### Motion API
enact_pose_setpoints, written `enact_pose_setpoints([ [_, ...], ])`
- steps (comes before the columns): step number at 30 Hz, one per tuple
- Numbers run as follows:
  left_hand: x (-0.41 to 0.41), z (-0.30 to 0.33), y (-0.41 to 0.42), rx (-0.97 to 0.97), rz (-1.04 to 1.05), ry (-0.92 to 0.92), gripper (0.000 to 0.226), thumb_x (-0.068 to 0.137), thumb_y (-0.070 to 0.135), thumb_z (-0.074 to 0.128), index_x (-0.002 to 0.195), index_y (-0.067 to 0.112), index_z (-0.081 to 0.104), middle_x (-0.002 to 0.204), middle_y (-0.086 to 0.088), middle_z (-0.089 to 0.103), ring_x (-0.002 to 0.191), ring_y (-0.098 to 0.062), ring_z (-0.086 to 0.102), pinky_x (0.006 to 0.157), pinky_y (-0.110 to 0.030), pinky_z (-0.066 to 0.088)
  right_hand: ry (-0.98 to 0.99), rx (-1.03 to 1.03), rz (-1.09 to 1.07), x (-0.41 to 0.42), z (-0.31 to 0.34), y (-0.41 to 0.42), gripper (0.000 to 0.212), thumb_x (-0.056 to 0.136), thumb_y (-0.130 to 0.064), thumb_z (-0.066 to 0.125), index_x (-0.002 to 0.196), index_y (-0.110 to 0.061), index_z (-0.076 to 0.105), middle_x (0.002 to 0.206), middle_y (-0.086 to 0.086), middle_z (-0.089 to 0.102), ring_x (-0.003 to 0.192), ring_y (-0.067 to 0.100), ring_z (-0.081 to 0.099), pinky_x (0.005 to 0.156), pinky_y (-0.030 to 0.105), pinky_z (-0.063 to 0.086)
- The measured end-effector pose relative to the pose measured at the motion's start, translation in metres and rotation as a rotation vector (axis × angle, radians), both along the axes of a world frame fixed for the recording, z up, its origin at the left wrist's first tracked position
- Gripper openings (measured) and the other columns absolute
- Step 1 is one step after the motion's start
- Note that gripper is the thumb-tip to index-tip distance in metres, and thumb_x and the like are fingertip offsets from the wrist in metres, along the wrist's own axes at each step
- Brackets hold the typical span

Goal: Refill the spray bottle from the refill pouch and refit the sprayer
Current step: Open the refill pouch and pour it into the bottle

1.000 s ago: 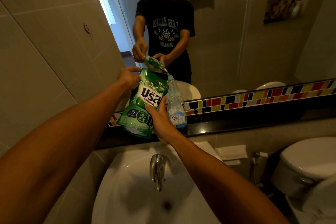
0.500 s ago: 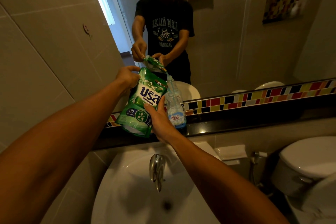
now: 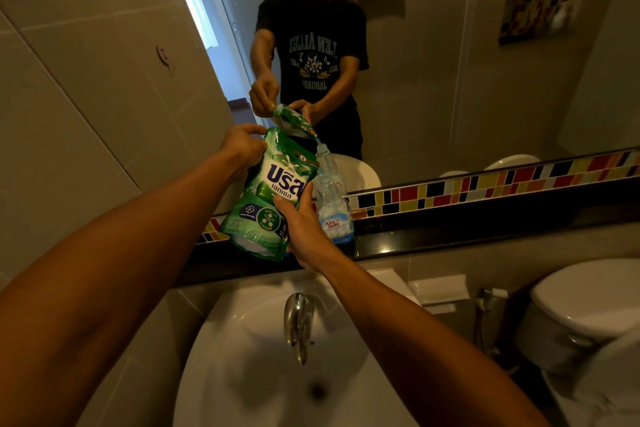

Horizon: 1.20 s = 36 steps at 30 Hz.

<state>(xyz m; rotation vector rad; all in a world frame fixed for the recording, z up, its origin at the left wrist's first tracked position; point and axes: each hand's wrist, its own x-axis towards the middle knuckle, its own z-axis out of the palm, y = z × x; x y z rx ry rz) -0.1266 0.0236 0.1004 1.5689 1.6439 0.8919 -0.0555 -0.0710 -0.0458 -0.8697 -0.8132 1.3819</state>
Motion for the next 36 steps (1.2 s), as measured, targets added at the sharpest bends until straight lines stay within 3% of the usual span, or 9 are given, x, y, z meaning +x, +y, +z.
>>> enact_pose_setpoints([
  [8,0.0,0.0,0.002,0.006,-0.005,0.002,0.037,0.098,0.006,0.057,0.132,0.019,0.059,0.117,-0.017,0.068,0.098,-0.033,0.072,0.084,-0.046,0.061,0.017,0.004,0.002,-0.001,0.002,0.0,0.104,0.088,-0.042,0.067,0.162,-0.047,-0.005,0.151,0.005,0.053,0.133,0.029,0.059,0.108,0.059,0.05],
  [15,0.0,0.0,0.001,0.009,-0.003,-0.011,0.037,0.097,0.006,0.057,0.132,0.018,0.059,0.114,-0.017,0.069,0.092,-0.031,0.072,0.073,-0.039,0.061,0.042,0.002,0.013,0.0,0.004,-0.003,0.096,0.1,-0.031,0.062,0.162,-0.045,-0.009,0.154,0.007,0.051,0.133,0.03,0.059,0.108,0.059,0.051],
  [22,0.0,0.004,-0.001,0.004,-0.012,-0.001,0.035,0.098,0.007,0.058,0.13,0.02,0.06,0.114,-0.016,0.069,0.093,-0.031,0.072,0.065,-0.036,0.059,0.045,-0.005,0.012,-0.003,0.009,-0.005,0.1,0.095,-0.036,0.064,0.162,-0.045,-0.009,0.154,0.008,0.052,0.132,0.03,0.06,0.107,0.058,0.052],
  [31,0.004,0.007,-0.003,0.012,-0.012,0.009,0.034,0.098,0.006,0.058,0.129,0.018,0.061,0.119,-0.018,0.068,0.099,-0.033,0.071,0.067,-0.037,0.06,0.049,-0.005,-0.003,-0.001,0.013,-0.009,0.094,0.1,-0.03,0.061,0.162,-0.045,-0.008,0.15,0.007,0.055,0.129,0.03,0.062,0.106,0.059,0.052],
  [36,0.006,0.008,-0.003,0.007,-0.008,0.01,0.033,0.097,0.005,0.058,0.127,0.018,0.062,0.119,-0.018,0.069,0.1,-0.035,0.071,0.08,-0.044,0.061,0.043,-0.014,-0.005,-0.001,0.017,-0.012,0.092,0.103,-0.028,0.06,0.162,-0.045,-0.009,0.149,0.007,0.055,0.128,0.03,0.062,0.105,0.058,0.053],
])
